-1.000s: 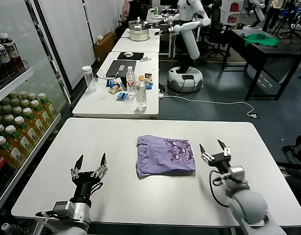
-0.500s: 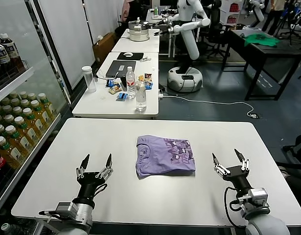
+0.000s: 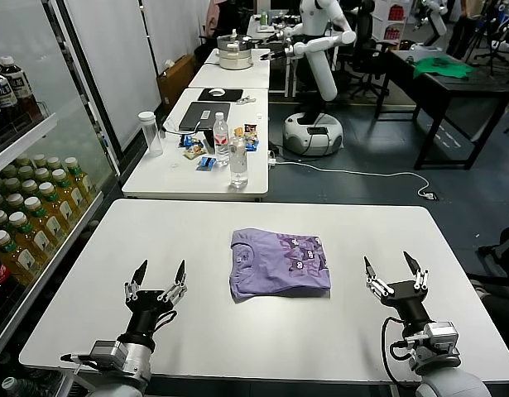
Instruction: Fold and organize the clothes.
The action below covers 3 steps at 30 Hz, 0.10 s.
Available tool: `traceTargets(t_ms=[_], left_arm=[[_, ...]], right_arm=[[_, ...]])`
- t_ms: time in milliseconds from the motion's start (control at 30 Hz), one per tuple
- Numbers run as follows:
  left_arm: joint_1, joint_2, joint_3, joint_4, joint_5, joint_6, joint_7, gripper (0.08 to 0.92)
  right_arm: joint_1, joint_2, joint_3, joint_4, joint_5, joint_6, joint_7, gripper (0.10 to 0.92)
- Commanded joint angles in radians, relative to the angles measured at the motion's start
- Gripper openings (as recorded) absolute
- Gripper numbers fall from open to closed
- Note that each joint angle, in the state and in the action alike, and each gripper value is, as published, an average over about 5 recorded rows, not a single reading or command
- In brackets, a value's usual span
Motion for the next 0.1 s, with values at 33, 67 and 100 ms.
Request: traceTargets(t_ms=[33,67,100], left_arm=[[0.003,0.002,-0.004,-0.003,0.005,0.001,0.012,0.823],[0.003,0.002,-0.005,-0.003,0.006,0.001,0.013,0.823],[0.003,0.002,-0.005,-0.004,0.007,0.001,0.013,0.823]], right_arm=[[-0.015,0.009,0.003,0.021,-0.001,-0.002,0.023,0.823],[-0.015,0.010,0.003,0.022,-0.001,-0.002,0.024,0.823],[-0.016,0.010,0.003,0.023,-0.001,-0.002,0.025,0.823]])
